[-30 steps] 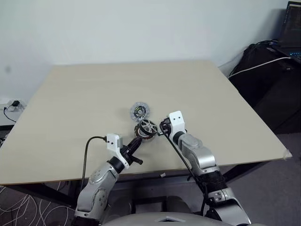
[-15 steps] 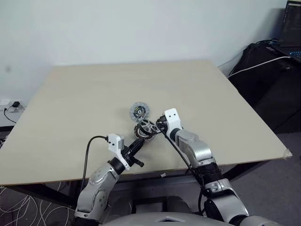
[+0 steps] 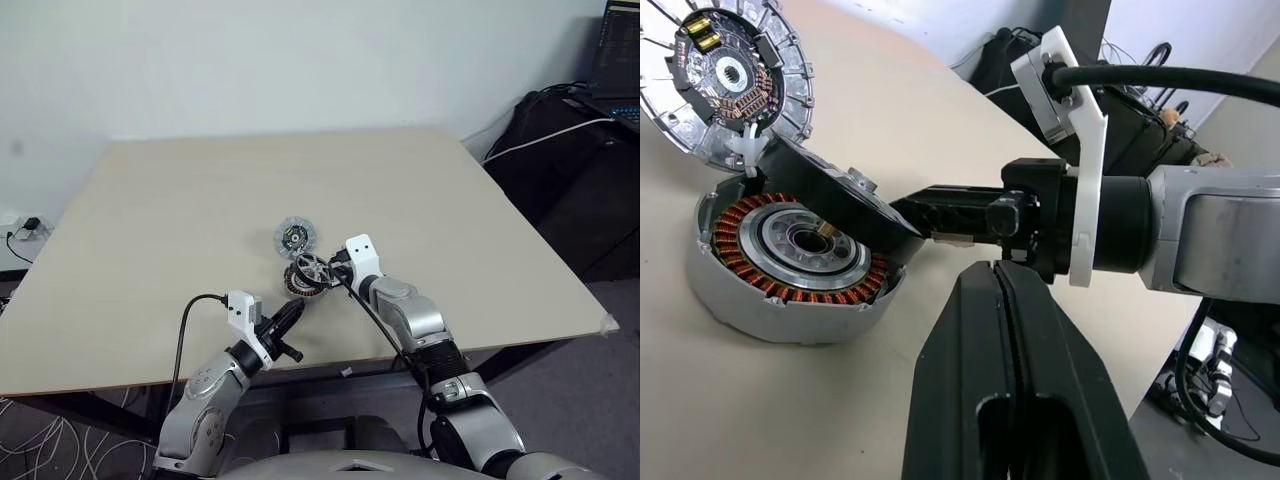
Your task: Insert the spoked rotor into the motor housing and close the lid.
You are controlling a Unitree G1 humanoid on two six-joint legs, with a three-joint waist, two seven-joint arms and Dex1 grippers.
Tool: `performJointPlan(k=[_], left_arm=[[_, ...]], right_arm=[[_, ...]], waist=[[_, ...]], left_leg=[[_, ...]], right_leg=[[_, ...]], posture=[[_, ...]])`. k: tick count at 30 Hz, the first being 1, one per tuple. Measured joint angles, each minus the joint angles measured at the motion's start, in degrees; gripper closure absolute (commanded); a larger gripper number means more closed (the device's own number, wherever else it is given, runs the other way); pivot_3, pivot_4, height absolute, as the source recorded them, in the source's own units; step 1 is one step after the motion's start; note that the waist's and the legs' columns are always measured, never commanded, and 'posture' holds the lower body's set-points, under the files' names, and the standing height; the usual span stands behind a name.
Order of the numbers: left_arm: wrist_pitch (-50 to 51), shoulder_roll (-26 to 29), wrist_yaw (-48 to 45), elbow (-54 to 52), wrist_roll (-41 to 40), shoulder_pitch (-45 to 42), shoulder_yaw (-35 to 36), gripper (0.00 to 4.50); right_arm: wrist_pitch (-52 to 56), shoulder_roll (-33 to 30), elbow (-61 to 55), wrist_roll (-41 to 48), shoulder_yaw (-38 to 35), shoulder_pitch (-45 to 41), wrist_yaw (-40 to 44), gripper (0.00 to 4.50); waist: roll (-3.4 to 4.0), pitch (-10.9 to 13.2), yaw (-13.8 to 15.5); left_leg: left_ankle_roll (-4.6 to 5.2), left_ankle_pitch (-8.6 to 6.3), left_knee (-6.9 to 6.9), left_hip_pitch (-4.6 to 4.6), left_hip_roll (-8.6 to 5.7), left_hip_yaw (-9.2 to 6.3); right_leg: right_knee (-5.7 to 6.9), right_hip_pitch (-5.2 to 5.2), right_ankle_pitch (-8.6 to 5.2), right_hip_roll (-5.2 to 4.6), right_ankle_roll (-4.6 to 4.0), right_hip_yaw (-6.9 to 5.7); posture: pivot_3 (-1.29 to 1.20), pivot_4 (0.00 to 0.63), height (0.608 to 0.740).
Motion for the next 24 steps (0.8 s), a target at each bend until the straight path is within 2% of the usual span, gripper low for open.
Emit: performJointPlan(k=[24], left_arm=[[2.0,-0.3,0.9,0.0,-0.1,-0.2,0.1,4.46]], right_arm=[[-3.9,-0.9,-1.0,0.1,0.9,2.1,7.0,4.50]], waist=[[0.01,0.0,-0.8]], left_leg=[[-0.05,0.03,0.02,0.02,0.02,0.01]], right_leg=[[0.38,-0.04,-0.07,0.04,-0.09,0.04]], posture=[[0.00,0.000,0.740]])
